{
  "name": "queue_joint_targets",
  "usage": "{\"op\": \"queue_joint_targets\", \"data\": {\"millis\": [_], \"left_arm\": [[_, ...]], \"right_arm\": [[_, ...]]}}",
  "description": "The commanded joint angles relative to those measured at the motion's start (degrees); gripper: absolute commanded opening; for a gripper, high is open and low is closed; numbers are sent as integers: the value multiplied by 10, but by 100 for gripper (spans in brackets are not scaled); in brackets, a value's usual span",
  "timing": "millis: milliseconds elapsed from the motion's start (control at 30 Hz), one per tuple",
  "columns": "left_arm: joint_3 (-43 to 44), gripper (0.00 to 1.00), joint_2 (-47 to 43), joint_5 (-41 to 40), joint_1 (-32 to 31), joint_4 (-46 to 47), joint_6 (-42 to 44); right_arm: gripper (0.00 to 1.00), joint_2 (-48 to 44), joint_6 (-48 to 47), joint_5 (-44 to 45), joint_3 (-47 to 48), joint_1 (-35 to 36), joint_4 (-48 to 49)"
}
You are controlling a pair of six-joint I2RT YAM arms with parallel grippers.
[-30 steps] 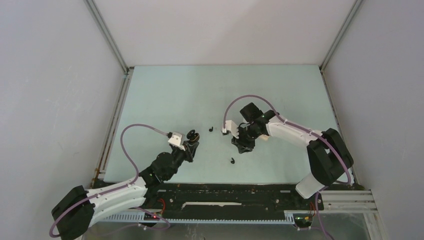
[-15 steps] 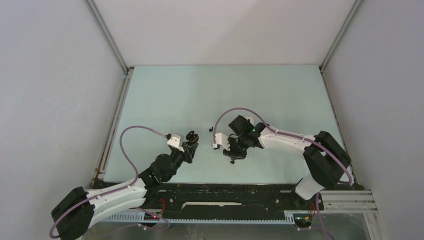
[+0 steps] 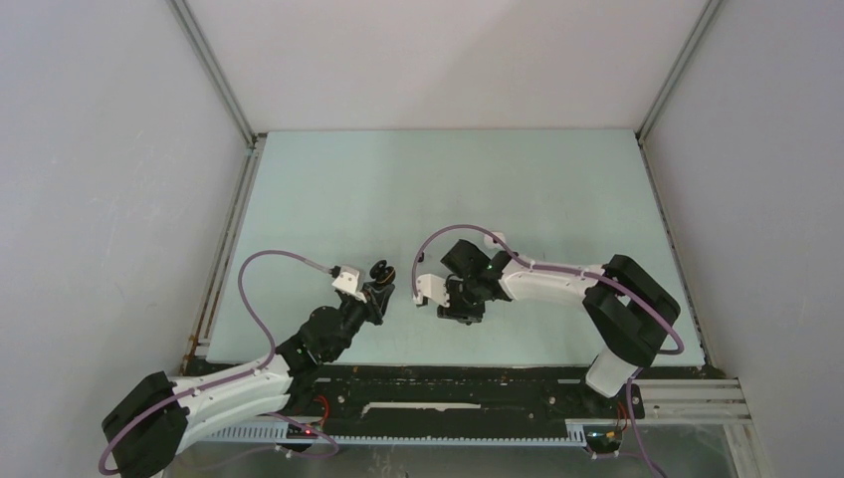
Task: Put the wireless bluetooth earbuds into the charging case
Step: Rotate the right earbud at the corner of the board.
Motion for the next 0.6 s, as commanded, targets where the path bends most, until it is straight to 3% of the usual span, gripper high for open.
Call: {"op": "queue_joint_targets", "data": {"millis": [0,433,567], "left_arm": [[-2,3,-4,3,4,23,5],[-3,3,-8,4,5,24,5],[-3,3,-6,3,6,23,5]], "right_arm": [[39,-7,7,32,20,-4,-7],[44,-79,-7,-121,21,-86,-87],[44,-81,-26,-122,15,-101,-99]]}}
